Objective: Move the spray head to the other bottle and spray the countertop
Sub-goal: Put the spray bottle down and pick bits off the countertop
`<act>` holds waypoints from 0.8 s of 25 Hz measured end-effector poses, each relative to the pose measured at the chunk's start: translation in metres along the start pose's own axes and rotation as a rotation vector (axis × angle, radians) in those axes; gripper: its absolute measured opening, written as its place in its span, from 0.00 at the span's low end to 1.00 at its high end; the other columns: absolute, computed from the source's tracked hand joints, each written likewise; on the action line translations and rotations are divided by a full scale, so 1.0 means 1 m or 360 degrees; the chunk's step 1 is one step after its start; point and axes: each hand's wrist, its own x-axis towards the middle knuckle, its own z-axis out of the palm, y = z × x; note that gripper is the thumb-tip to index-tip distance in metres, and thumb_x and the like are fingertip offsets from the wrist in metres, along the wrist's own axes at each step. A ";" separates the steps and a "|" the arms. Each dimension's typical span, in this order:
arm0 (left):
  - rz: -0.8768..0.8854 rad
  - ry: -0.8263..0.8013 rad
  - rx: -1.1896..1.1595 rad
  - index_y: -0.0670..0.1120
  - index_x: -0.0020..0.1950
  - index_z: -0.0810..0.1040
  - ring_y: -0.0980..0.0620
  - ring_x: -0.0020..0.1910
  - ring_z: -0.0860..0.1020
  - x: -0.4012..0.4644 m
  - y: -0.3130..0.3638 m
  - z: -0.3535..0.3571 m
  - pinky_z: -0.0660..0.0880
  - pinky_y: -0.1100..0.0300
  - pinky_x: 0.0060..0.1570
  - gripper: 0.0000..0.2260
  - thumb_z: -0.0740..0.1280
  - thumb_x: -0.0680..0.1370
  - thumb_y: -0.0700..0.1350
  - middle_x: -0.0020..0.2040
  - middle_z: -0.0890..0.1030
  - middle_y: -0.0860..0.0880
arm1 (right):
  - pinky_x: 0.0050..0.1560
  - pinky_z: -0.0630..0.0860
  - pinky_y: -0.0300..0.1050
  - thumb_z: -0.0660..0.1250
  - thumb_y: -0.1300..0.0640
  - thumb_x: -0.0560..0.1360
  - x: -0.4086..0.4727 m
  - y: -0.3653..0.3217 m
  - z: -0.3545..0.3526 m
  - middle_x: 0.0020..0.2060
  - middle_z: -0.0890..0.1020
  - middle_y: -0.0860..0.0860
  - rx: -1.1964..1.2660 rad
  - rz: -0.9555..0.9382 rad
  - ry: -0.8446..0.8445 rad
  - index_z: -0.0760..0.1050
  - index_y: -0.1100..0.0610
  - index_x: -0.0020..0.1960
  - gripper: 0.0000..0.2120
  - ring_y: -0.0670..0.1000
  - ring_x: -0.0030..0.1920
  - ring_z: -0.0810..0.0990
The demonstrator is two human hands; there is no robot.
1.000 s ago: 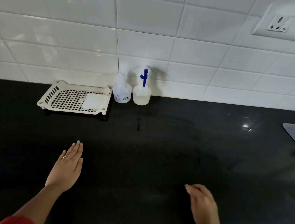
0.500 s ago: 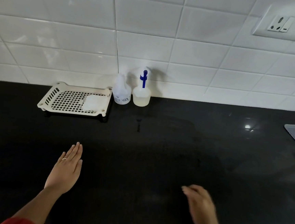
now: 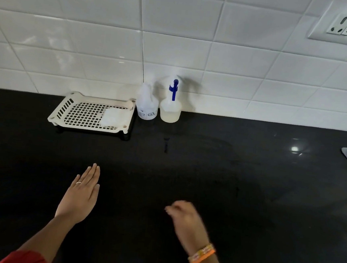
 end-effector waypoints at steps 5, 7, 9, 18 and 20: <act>-0.0023 -0.0004 0.0017 0.48 0.74 0.41 0.58 0.75 0.42 0.000 0.000 0.000 0.43 0.58 0.74 0.24 0.47 0.82 0.49 0.76 0.42 0.54 | 0.51 0.78 0.50 0.64 0.66 0.74 -0.005 0.110 -0.072 0.53 0.79 0.59 -0.0220 0.0971 0.0632 0.79 0.61 0.55 0.10 0.55 0.50 0.79; -0.0020 -0.0008 0.0008 0.48 0.74 0.41 0.59 0.75 0.41 0.000 0.000 0.001 0.42 0.59 0.74 0.24 0.47 0.82 0.50 0.76 0.42 0.54 | 0.50 0.78 0.49 0.64 0.67 0.73 0.024 0.077 -0.042 0.50 0.80 0.57 -0.0291 0.0916 0.0673 0.80 0.60 0.52 0.11 0.56 0.48 0.80; -0.0030 -0.0018 -0.0013 0.49 0.74 0.40 0.59 0.74 0.40 0.001 0.000 0.000 0.40 0.60 0.73 0.23 0.47 0.82 0.49 0.76 0.41 0.55 | 0.49 0.76 0.42 0.59 0.65 0.70 0.057 0.024 0.001 0.45 0.82 0.55 -0.0198 0.0442 0.0563 0.83 0.57 0.47 0.15 0.55 0.44 0.82; -0.0067 -0.0090 0.0010 0.51 0.74 0.41 0.61 0.74 0.40 0.003 -0.001 0.000 0.41 0.60 0.74 0.28 0.39 0.76 0.59 0.76 0.41 0.56 | 0.46 0.79 0.44 0.63 0.68 0.67 0.155 -0.006 0.028 0.43 0.82 0.57 -0.0062 -0.0277 0.0180 0.83 0.59 0.46 0.13 0.58 0.43 0.81; -0.0085 -0.0092 0.0013 0.51 0.74 0.40 0.61 0.74 0.39 0.003 -0.001 0.000 0.40 0.60 0.73 0.32 0.33 0.72 0.60 0.75 0.39 0.56 | 0.48 0.79 0.45 0.65 0.71 0.68 0.172 0.052 -0.002 0.44 0.82 0.58 -0.0039 0.0162 0.0403 0.83 0.61 0.48 0.13 0.59 0.44 0.81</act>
